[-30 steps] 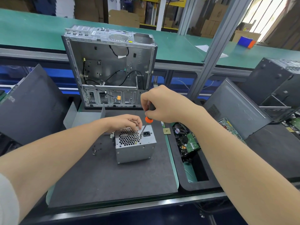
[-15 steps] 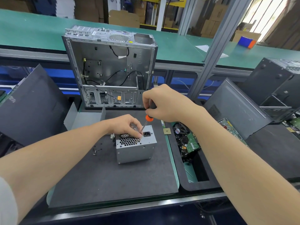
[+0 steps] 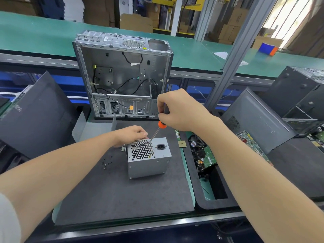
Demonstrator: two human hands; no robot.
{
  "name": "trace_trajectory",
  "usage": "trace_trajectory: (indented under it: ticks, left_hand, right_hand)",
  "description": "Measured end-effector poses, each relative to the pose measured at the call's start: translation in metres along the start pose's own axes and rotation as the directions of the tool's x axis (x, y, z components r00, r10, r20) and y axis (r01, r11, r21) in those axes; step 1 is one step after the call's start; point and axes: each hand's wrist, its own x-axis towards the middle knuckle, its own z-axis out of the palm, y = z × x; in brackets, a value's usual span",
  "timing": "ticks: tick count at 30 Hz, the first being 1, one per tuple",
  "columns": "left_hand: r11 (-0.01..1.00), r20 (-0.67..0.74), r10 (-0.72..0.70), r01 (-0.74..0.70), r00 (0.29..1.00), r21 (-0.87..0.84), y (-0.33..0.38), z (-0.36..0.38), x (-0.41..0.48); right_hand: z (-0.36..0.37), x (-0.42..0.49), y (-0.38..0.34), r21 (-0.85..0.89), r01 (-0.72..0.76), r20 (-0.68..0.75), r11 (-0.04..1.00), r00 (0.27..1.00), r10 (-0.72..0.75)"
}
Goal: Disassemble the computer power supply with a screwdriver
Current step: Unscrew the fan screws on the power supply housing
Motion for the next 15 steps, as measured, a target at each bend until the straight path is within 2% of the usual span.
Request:
trace_trajectory:
  ticks: [6,10,12,15]
  left_hand:
    - [0.996,-0.138,-0.028,0.015,0.990,-0.091,-0.018,-0.003,-0.001]
    - [0.983,-0.343,0.000,-0.063,0.939,-0.171,-0.031,-0.018,-0.017]
    - [0.994,-0.413,0.040,-0.077,0.910,-0.073,-0.043,-0.025,-0.032]
    - [0.990,-0.452,0.088,-0.026,0.888,0.141,-0.072,-0.027,-0.059]
  right_hand:
    - [0.004,0.007,-0.008,0.017,0.037,-0.023,0.999,0.999,-0.037]
    - [0.009,0.016,-0.020,0.043,0.089,-0.055,0.995,0.995,-0.087]
    - [0.014,0.022,-0.028,0.060,0.117,-0.074,0.991,0.991,-0.112]
    - [0.024,0.033,-0.042,0.080,0.153,-0.080,0.985,0.986,-0.146]
